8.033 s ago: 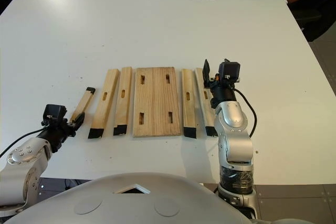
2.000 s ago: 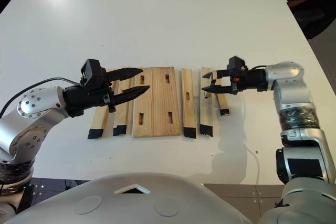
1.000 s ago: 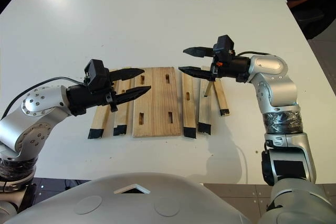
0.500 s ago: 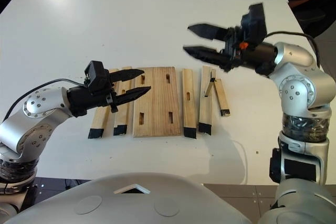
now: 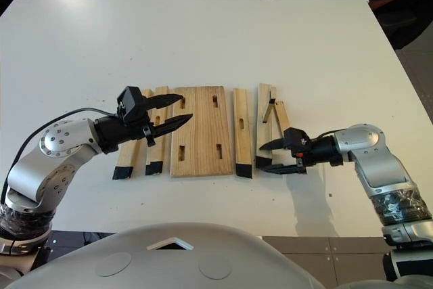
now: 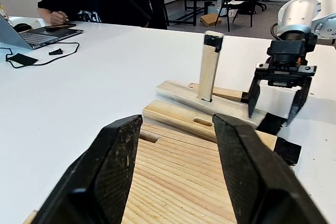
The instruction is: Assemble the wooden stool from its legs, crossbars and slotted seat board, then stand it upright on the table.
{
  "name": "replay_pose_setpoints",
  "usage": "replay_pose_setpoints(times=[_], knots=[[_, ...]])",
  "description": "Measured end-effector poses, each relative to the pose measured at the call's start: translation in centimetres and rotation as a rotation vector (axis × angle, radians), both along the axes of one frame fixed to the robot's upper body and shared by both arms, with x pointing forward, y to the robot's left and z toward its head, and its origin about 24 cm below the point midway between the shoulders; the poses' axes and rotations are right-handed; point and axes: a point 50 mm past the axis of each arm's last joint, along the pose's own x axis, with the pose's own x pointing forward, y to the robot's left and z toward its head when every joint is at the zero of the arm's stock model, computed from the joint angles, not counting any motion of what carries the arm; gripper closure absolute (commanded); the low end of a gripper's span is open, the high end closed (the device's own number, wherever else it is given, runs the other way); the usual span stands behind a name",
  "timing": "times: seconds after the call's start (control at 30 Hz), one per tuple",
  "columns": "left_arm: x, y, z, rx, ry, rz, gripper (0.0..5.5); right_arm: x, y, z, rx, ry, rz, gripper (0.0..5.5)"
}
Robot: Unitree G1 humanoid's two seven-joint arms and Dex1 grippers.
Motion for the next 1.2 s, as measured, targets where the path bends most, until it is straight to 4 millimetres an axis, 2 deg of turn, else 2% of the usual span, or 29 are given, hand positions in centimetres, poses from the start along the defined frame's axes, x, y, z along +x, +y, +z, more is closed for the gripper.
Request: replay_pose_setpoints(times=[0.17, 0.3, 0.4, 0.5, 0.57, 0.63, 0.77, 1.1, 1.2], knots=[[-0.3, 0.0, -0.5, -0.006, 0.016, 0.023, 3.01, 0.9, -0.7, 0.4, -0.050, -0.054, -0.023, 2.64], [-0.7, 0.1, -0.8, -0.005, 0.022, 0.044, 3.01, 0.9, -2.2, 2.4, -0.065, -0.045, -0.067, 2.64], [-1.1, 0.1, -0.7, -0.014, 0.011, 0.061, 3.01, 0.8, -1.3, 4.6, -0.009, -0.108, -0.115, 2.24], [-1.9, 0.3, -0.9, -0.019, 0.026, 0.093, 3.01, -0.7, 0.0, 5.5, 0.029, -0.082, -0.175, 2.22], [-2.3, 0.4, -1.1, -0.024, 0.037, 0.115, 3.01, -1.7, 0.9, 5.2, 0.004, -0.052, -0.236, 2.22], [-2.6, 0.4, -1.1, -0.027, 0.040, 0.125, 3.01, -2.2, 1.3, 4.4, -0.049, -0.054, -0.333, 1.94], [-2.8, 0.4, -1.2, -0.023, 0.050, 0.136, 3.01, -2.2, 1.6, 3.2, -0.092, -0.092, -0.552, 1.44], [-2.6, 0.2, -0.9, -0.028, 0.038, 0.133, 3.01, -2.0, 1.4, 0.2, -0.076, -0.094, -0.803, 1.44], [-2.5, 0.2, -0.8, -0.030, 0.036, 0.130, 3.01, -1.9, 1.4, 0.0, -0.070, -0.100, -0.829, 1.44]])
